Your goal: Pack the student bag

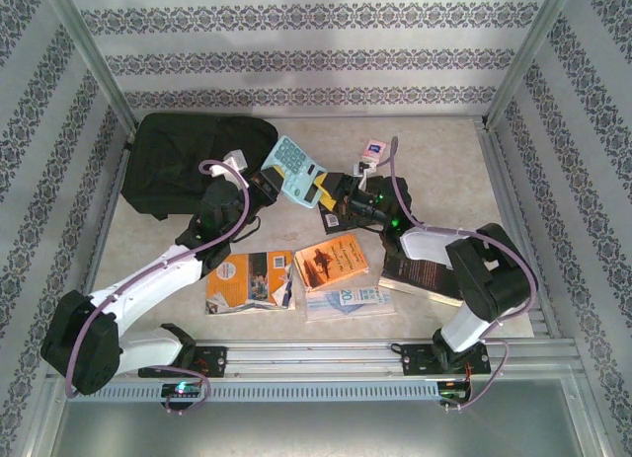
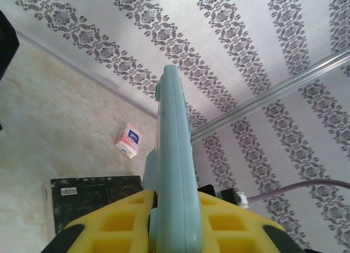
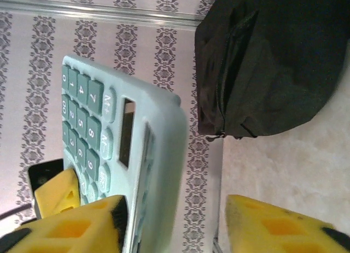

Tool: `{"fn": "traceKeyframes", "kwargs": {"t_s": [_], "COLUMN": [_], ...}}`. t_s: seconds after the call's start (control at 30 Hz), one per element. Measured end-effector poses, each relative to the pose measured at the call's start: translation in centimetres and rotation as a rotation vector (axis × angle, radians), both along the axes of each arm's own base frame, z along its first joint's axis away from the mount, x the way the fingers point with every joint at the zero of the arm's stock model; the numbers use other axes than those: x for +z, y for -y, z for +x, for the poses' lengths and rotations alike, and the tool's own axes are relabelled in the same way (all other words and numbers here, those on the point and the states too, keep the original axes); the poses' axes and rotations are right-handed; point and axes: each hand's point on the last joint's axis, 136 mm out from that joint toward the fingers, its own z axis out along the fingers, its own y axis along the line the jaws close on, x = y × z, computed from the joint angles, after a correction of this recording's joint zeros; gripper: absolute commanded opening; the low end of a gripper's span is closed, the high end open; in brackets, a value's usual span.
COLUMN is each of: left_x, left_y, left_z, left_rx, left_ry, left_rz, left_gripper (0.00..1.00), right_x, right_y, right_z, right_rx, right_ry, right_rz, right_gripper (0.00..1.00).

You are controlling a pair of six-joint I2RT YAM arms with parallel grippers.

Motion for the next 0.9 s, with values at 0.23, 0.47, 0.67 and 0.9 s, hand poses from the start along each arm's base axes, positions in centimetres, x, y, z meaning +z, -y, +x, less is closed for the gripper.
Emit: {"fn": "traceKeyframes", "kwargs": {"t_s": [0.23,0.47,0.67,0.9], "left_x": [-0.4,-0.6,-0.7,-1.3], "left_y": [0.1,-0.1,-0.1,-0.6], "left_z": [0.3,0.6,0.7,1.1], "left_rx": [0.002,0.004,-0.009,-0.044], "left_ry": [-0.021,-0.025,-0.026,-0.02], "left_rz": [-0.061,-0.082,-0.08,0.14], "left_gripper": [0.1,0.16,0.59,0.79], "right_x": [1.0,1.6,1.1,-2.5], "right_y": [-1.2,-1.7,-1.7,1.2], "right_z": [-0.5,-0.7,-0.6,-0.3], "right_rx": [0.032,0.048,0.045,-0.017], "right_ry": [0.033,0.027,0.02,-0.057], "right_rz": [0.056,0.089,0.071,-0.084], "right_gripper": [0.32,0.07,0.02,0.01]}}
